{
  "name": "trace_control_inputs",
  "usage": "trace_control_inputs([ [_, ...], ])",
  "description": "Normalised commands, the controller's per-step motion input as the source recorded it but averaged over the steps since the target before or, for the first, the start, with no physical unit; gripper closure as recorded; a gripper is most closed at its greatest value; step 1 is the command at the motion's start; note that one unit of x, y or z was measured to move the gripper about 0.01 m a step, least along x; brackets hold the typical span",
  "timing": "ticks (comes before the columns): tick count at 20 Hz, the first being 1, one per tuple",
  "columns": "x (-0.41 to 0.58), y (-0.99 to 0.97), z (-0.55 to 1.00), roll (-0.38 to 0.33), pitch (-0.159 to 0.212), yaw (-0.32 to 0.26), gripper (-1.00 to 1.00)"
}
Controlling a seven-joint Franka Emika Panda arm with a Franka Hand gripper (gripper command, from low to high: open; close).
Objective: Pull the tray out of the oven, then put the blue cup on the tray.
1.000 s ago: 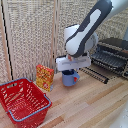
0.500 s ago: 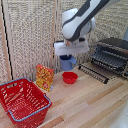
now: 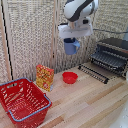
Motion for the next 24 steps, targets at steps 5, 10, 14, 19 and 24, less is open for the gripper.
trace_control_inputs([
  [5, 0.103, -0.70, 0.40, 0.000, 0.010, -0.169, 1.00],
  [10, 0.004, -0.76, 0.29, 0.000, 0.019, -0.158, 1.00],
  [14, 0.000, -0.83, 0.19, 0.000, 0.036, -0.134, 1.00],
  [19, 0.000, -0.93, 0.08, 0.000, 0.037, -0.097, 1.00],
  [24, 0.000, -0.96, -0.04, 0.000, 0.027, -0.080, 1.00],
])
